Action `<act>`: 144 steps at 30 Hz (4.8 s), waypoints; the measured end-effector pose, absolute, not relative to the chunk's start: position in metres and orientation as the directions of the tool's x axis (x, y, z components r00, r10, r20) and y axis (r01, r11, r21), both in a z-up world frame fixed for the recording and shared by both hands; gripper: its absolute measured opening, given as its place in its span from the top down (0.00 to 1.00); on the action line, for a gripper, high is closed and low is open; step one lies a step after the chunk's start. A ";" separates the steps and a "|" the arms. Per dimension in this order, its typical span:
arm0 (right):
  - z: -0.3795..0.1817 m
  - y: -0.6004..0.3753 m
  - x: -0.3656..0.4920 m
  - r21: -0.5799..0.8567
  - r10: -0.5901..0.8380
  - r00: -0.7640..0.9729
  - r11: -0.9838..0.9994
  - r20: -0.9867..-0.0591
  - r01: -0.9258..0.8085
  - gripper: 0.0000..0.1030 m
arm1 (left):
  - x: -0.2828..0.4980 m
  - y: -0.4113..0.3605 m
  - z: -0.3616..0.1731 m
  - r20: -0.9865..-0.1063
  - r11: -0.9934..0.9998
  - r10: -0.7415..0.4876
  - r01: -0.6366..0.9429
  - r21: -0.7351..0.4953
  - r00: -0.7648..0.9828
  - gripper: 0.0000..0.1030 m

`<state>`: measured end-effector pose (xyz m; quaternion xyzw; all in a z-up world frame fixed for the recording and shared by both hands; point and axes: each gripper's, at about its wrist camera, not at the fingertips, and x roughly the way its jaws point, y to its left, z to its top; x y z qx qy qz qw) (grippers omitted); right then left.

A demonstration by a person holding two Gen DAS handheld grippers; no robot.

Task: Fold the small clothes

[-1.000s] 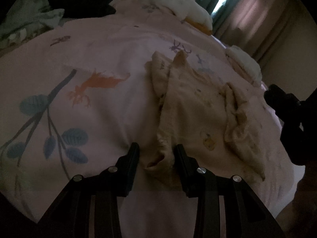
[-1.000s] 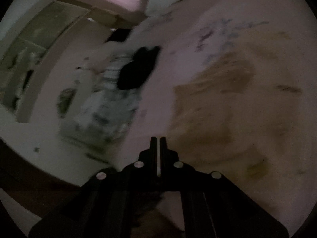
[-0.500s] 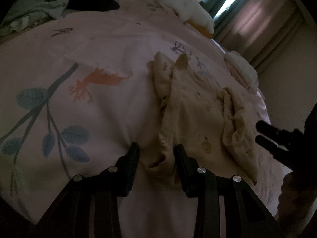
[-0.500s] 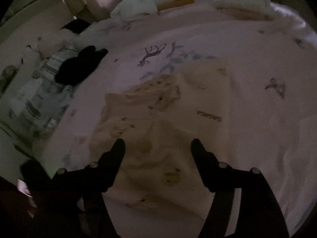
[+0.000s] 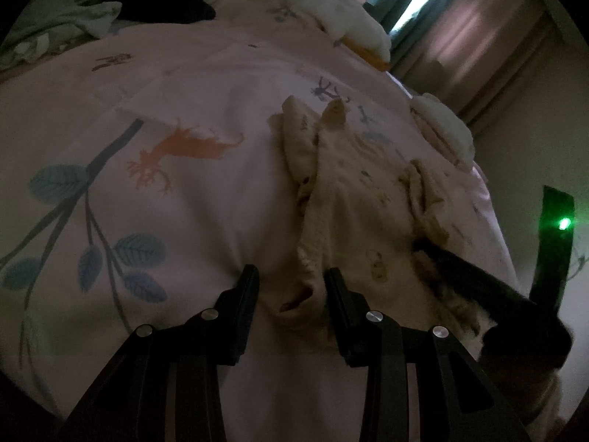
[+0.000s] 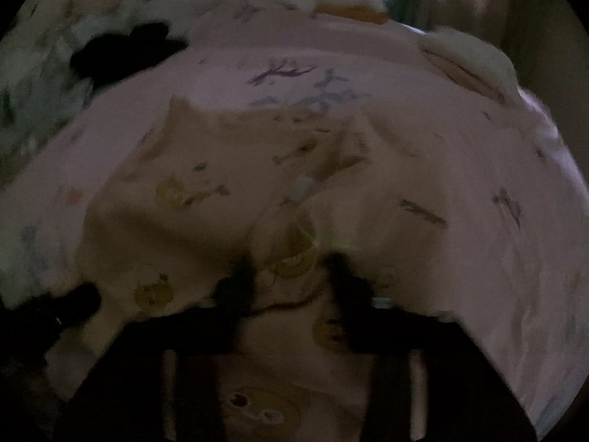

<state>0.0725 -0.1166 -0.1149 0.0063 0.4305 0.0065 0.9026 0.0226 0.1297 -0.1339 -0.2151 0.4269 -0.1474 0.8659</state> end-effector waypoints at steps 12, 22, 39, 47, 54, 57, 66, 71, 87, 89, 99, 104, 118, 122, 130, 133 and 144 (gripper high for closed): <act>-0.096 -0.214 0.075 0.754 0.570 0.632 0.655 -0.525 0.035 0.89 | 0.021 0.129 -0.135 -0.667 0.860 -0.442 0.071 -0.506 0.599 0.63; -0.089 -0.132 0.082 0.793 0.743 0.484 0.591 -0.462 -0.151 0.89 | 0.023 0.131 -0.134 -0.656 0.838 -0.468 0.062 -0.542 0.591 0.63; -0.131 -0.107 0.087 0.762 0.745 0.324 0.640 -0.584 -0.098 0.69 | 0.021 0.150 -0.127 -0.669 0.810 -0.500 0.024 -0.586 0.551 0.63; -0.127 -0.082 0.058 0.702 0.729 0.278 0.682 -0.626 -0.206 0.63 | 0.008 0.162 -0.104 -0.731 0.906 -0.303 -0.054 -0.420 0.611 0.63; -0.103 -0.087 0.048 0.690 0.741 0.294 0.670 -0.604 -0.273 0.63 | 0.008 0.147 -0.091 -0.737 0.943 -0.236 -0.033 -0.330 0.633 0.63; -0.086 -0.105 0.052 0.675 0.717 0.388 0.689 -0.579 -0.266 0.62 | 0.004 0.152 -0.087 -0.721 0.936 -0.242 -0.038 -0.349 0.649 0.62; -0.128 -0.076 0.118 0.751 0.747 0.291 0.649 -0.598 -0.124 0.74 | 0.004 0.172 -0.093 -0.724 0.924 -0.224 -0.095 -0.371 0.652 0.61; -0.120 -0.061 0.105 0.726 0.745 0.279 0.661 -0.606 -0.188 0.74 | 0.008 0.170 -0.091 -0.724 0.928 -0.223 -0.085 -0.363 0.653 0.61; -0.062 -0.176 0.076 0.420 0.416 0.550 0.899 -0.724 -0.127 0.52 | 0.033 0.115 -0.067 -0.665 0.915 -0.343 0.078 -0.395 0.663 0.61; -0.071 -0.190 0.076 0.426 0.410 0.534 0.899 -0.740 -0.100 0.51 | 0.038 0.107 -0.066 -0.667 0.918 -0.349 0.096 -0.386 0.659 0.61; -0.104 -0.201 0.081 0.444 0.408 0.476 0.895 -0.779 -0.040 0.40 | 0.069 0.086 -0.101 -0.745 0.931 -0.335 0.080 -0.357 0.576 0.56; -0.122 -0.197 0.083 0.458 0.424 0.477 0.887 -0.770 -0.049 0.33 | 0.072 0.102 -0.120 -0.725 0.888 -0.420 0.081 -0.453 0.546 0.54; -0.119 -0.198 0.108 0.585 0.532 0.472 0.810 -0.703 -0.041 0.31 | 0.099 0.103 -0.119 -0.723 0.840 -0.515 0.104 -0.532 0.460 0.41; -0.122 -0.192 0.112 0.596 0.546 0.464 0.802 -0.698 -0.047 0.31 | 0.112 0.102 -0.122 -0.693 0.791 -0.589 0.123 -0.599 0.416 0.35; -0.132 -0.194 0.122 0.624 0.572 0.468 0.779 -0.674 -0.053 0.36 | 0.125 0.114 -0.133 -0.634 0.717 -0.656 0.076 -0.693 0.410 0.49; -0.134 -0.193 0.121 0.588 0.535 0.482 0.807 -0.694 -0.050 0.52 | 0.123 0.105 -0.130 -0.668 0.769 -0.601 0.090 -0.633 0.439 0.56; -0.134 -0.182 0.119 0.457 0.442 0.524 0.883 -0.728 -0.109 0.60 | 0.119 0.080 -0.125 -0.741 0.892 -0.434 0.130 -0.433 0.512 0.59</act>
